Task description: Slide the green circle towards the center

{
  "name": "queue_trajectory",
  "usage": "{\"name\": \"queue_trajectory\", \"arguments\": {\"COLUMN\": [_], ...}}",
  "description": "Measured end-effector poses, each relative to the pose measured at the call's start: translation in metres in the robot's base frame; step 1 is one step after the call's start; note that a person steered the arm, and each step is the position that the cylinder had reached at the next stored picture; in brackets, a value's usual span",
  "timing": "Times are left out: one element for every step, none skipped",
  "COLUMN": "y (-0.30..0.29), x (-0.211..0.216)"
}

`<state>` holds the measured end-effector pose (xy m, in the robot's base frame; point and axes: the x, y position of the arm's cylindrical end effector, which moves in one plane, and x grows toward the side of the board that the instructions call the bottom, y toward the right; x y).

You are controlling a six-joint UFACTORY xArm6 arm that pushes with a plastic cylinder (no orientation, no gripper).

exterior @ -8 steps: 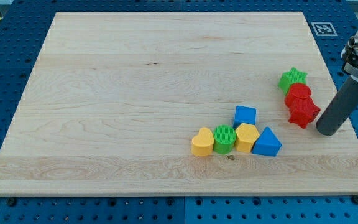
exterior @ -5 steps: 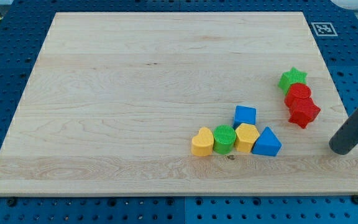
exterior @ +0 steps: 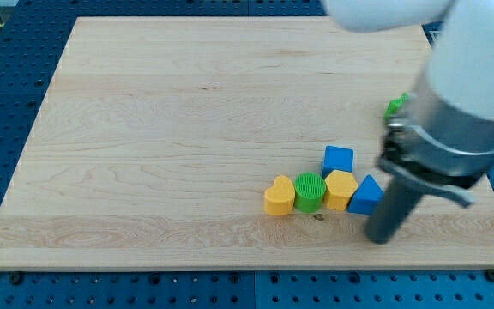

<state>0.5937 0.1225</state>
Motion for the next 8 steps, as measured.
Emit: {"name": "queue_trajectory", "arguments": {"y": [-0.027,-0.035,-0.047,-0.054,-0.069,-0.073,-0.074,-0.074], "x": [0.0,-0.019,-0.036,-0.032,-0.038,-0.056,-0.079,-0.101]}}
